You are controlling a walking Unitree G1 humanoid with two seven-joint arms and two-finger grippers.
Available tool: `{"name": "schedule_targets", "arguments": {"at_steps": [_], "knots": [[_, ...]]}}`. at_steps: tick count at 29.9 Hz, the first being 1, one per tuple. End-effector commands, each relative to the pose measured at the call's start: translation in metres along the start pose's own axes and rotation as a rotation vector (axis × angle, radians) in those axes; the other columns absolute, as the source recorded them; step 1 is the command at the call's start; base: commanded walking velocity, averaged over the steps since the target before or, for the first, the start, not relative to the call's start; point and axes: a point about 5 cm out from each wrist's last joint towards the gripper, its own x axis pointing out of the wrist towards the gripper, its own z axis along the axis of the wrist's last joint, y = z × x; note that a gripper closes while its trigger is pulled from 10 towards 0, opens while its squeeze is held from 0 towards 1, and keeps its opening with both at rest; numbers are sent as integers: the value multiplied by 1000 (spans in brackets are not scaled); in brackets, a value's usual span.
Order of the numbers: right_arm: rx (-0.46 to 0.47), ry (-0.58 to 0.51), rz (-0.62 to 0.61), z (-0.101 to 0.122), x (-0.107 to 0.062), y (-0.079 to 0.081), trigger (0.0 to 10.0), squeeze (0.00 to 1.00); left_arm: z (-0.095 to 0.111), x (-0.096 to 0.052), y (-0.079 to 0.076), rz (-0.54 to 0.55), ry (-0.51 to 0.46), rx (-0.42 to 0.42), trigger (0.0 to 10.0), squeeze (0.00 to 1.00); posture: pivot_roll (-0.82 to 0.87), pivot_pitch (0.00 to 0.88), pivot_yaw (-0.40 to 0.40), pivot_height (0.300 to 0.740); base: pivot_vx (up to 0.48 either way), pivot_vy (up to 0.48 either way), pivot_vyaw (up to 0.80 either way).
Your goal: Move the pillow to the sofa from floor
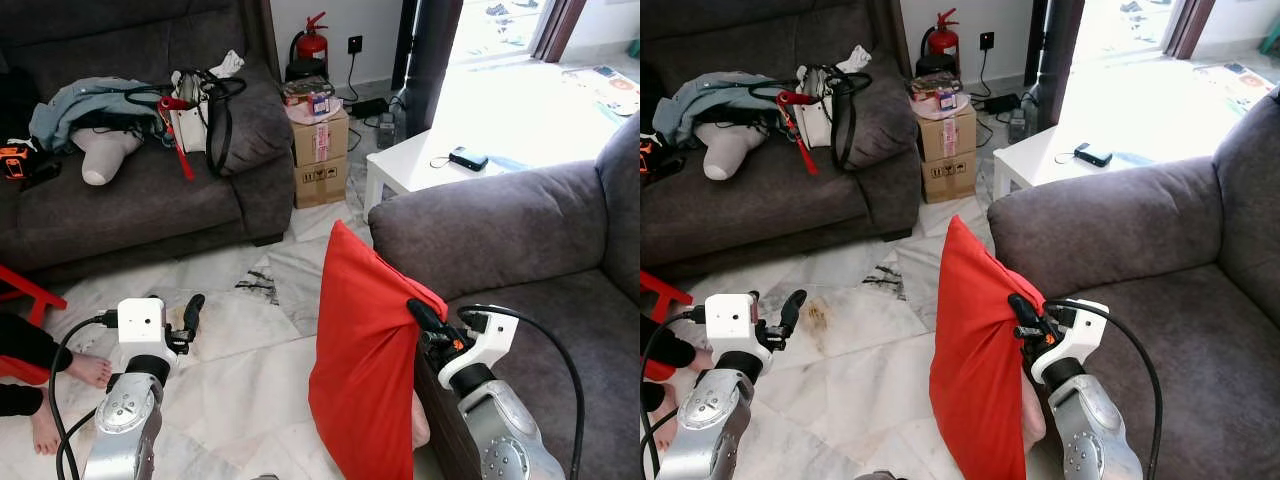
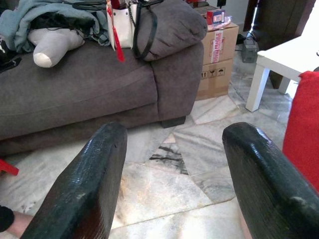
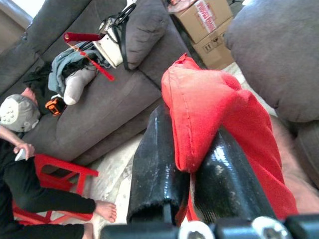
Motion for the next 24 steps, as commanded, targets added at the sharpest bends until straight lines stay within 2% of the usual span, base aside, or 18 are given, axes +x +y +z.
{"name": "schedule_targets", "arguments": {"at_steps": [1, 3, 5, 11, 17, 20, 24], "knots": [[-53, -124, 42, 25, 6, 8, 10000, 0, -2, -1, 4, -4, 17, 13, 10000, 0, 66, 77, 36, 740, 0, 0, 0], [-43, -119, 60, 25, 6, 10, 10000, 0, -2, -1, 4, -5, 17, 14, 10000, 0, 67, 78, 37, 740, 0, 0, 0], [-13, -59, 261, 21, 2, 32, 10000, 0, -2, -1, 5, -6, 18, 14, 10000, 0, 66, 79, 41, 740, 0, 0, 0], [-27, 57, 536, 15, -15, 61, 10000, 0, 0, 1, 4, -15, 16, 17, 10000, 0, 61, 80, 47, 740, 0, 0, 0], [-6, 95, 650, 10, -23, 73, 10000, 0, 1, 4, 3, -28, 14, 15, 10000, 0, 64, 78, 55, 740, 0, 0, 0], [-2, 138, 738, 6, -32, 83, 10000, 0, 2, 5, 3, -37, 14, 16, 10000, 0, 69, 77, 58, 740, 0, 0, 0], [-12, 157, 697, 3, -32, 75, 10000, 0, 3, 6, 4, -47, 17, 15, 10000, 0, 70, 73, 60, 740, 0, 0, 0]]}}
